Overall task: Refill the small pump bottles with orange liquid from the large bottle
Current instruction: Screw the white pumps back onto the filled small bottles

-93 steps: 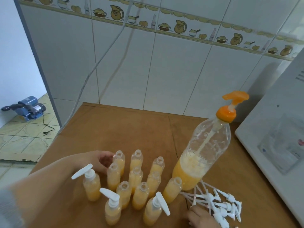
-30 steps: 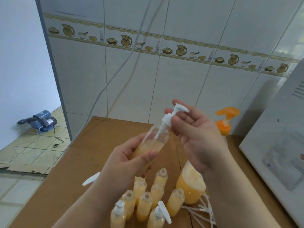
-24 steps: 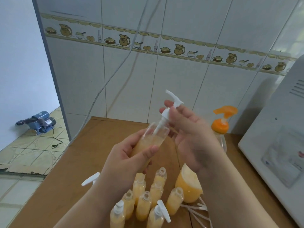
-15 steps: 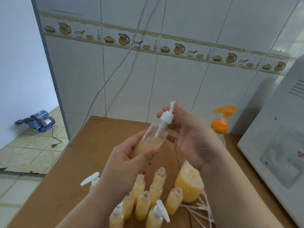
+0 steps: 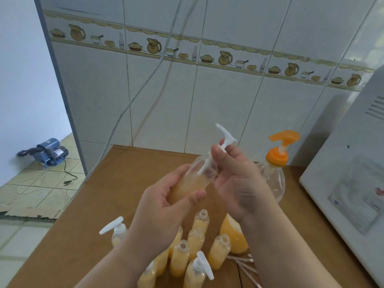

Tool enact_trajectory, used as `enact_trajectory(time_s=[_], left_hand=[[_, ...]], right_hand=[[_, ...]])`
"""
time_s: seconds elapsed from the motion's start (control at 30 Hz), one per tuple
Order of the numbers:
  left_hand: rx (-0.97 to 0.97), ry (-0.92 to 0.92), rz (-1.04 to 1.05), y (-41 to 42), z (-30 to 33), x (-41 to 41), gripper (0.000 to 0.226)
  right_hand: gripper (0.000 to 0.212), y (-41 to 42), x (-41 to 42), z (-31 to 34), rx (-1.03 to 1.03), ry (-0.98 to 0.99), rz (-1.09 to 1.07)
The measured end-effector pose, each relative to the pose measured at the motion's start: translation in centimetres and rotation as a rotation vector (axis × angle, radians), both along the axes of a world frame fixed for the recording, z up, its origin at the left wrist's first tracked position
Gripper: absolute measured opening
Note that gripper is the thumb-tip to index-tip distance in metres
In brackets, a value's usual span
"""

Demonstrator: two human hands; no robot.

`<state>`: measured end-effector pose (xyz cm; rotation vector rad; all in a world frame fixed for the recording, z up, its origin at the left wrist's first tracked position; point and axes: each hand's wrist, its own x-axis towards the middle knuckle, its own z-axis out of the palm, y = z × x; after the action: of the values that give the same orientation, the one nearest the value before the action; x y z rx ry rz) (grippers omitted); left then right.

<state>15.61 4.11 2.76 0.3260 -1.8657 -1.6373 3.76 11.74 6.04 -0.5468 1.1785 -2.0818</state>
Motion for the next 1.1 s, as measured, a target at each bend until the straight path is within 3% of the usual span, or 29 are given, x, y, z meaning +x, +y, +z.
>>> enact_trajectory(time_s=[0.17, 0.23, 0.37, 0.43, 0.5, 0.67, 0.8, 0.87, 1.0, 1.1], left_hand=[[0.013, -0.054, 0.055, -0.5, -0.5, 0.0, 0.04], [-0.125, -0.098, 0.097, -0.9, -1.1, 0.0, 0.042], [-0.584, -0.09, 0.228, -1.4, -2.2, 0.0, 0.052], [-0.647, -0.067, 0.253, -1.6, -2.5, -0.1, 0.053], [-0.603, -0.035, 0.207, -1.8, -2.1, -0.2, 0.053], [-0.499, -0.117, 0.091, -2.8, -1.5, 0.5, 0.067], [-0.402, -0.125, 0.257, -4.7, -2.7, 2.8, 0.044], [-0.358, -0.196, 0.312, -5.5, -4.3, 4.3, 0.027], [-0.338, -0.351, 0.329, -5.0, -7.0, 6.6, 0.031], [-0.421, -0.455, 0.299, -4.4, -7.7, 7.0, 0.03]], right_hand=[[0.039, 0.3, 0.2, -0.2, 0.02, 0.033, 0.024], [0.039, 0.2, 0.3, -0.4, 0.062, 0.043, -0.025], [0.025, -0.2, 0.7, -0.8, 0.118, 0.087, -0.137], [0.019, 0.0, 1.0, -0.7, 0.09, 0.118, -0.158], [0.024, 0.5, 1.2, -0.1, 0.055, 0.199, -0.149], [0.023, 4.3, 1.5, 2.0, 0.142, 0.615, -0.248], [0.019, 8.2, 1.0, 1.4, 0.478, 0.913, -0.288], [0.02, 9.4, 0.8, -0.2, 0.662, 0.939, -0.228], [0.036, 10.7, 0.7, -5.3, 0.836, 0.811, -0.1], [0.033, 11.2, 0.8, -9.7, 0.926, 0.738, -0.071]])
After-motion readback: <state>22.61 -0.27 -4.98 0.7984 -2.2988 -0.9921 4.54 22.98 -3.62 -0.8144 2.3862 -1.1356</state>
